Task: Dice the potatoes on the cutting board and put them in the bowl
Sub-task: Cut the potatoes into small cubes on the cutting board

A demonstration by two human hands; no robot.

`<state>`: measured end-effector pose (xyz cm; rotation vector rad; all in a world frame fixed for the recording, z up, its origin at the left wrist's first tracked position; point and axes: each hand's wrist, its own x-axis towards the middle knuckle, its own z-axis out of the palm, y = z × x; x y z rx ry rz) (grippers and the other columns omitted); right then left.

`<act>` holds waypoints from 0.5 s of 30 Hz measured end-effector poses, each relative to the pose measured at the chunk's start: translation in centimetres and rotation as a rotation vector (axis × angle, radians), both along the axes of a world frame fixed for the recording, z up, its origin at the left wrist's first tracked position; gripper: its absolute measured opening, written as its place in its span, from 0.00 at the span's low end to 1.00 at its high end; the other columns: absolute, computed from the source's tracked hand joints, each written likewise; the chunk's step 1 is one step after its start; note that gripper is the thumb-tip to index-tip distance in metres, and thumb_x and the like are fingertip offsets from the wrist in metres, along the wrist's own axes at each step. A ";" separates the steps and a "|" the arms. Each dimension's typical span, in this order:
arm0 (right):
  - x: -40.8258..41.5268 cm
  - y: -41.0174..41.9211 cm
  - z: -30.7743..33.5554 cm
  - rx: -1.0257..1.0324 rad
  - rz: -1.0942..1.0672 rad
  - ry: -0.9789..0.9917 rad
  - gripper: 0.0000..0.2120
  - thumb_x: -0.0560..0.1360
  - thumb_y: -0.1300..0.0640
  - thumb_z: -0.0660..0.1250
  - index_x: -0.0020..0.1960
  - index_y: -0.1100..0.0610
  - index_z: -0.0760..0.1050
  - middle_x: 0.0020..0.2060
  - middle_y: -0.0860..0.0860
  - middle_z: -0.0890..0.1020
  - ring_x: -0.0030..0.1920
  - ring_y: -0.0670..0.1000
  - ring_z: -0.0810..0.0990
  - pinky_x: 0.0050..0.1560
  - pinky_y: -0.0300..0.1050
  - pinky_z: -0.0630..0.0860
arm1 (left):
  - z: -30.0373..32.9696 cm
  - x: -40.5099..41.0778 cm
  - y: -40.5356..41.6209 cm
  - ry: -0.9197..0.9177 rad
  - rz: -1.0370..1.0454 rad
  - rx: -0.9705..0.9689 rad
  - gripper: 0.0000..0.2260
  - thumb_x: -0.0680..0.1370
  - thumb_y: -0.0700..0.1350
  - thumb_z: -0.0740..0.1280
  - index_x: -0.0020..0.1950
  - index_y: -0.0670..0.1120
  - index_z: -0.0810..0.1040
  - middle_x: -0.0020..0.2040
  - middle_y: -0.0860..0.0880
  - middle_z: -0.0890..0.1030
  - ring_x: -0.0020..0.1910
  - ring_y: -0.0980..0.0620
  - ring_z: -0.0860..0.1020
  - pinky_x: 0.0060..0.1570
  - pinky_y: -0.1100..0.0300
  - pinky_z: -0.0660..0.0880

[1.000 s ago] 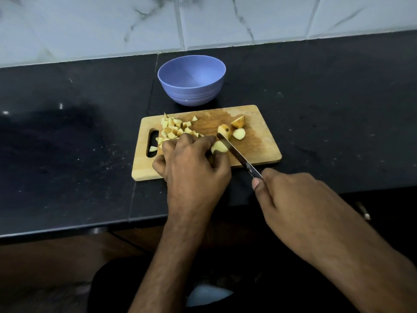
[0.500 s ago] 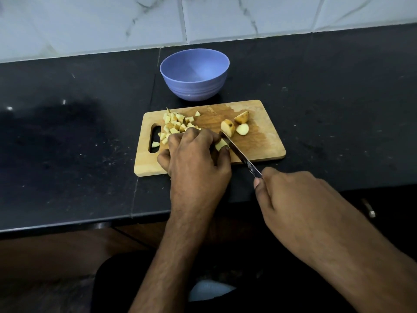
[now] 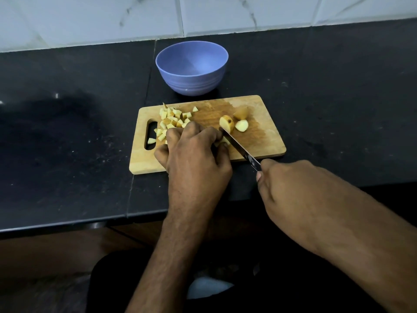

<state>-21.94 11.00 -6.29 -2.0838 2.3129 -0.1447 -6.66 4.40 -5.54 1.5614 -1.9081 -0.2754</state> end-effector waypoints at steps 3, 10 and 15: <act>-0.4 -0.2 0.6 0.029 0.032 -0.006 0.15 0.77 0.43 0.46 0.34 0.46 0.59 0.23 0.46 0.69 0.24 0.45 0.70 0.28 0.45 0.74 | 0.0 0.0 -0.1 0.008 0.005 0.006 0.08 0.78 0.52 0.70 0.57 0.57 0.81 0.53 0.61 0.73 0.59 0.59 0.59 0.57 0.55 0.52; 0.1 1.8 4.6 0.219 0.074 -0.086 0.17 0.83 0.47 0.51 0.36 0.49 0.59 0.28 0.47 0.71 0.27 0.43 0.70 0.29 0.37 0.66 | 0.3 -0.2 0.1 -0.011 0.053 0.022 0.12 0.77 0.56 0.69 0.59 0.56 0.79 0.58 0.58 0.76 0.65 0.53 0.65 0.58 0.53 0.54; 1.1 3.7 6.5 0.261 0.023 -0.083 0.17 0.84 0.46 0.47 0.38 0.49 0.59 0.32 0.47 0.73 0.29 0.44 0.71 0.27 0.38 0.60 | 0.1 0.0 0.3 0.046 0.061 0.025 0.12 0.74 0.57 0.69 0.56 0.55 0.80 0.54 0.59 0.76 0.60 0.58 0.61 0.58 0.55 0.52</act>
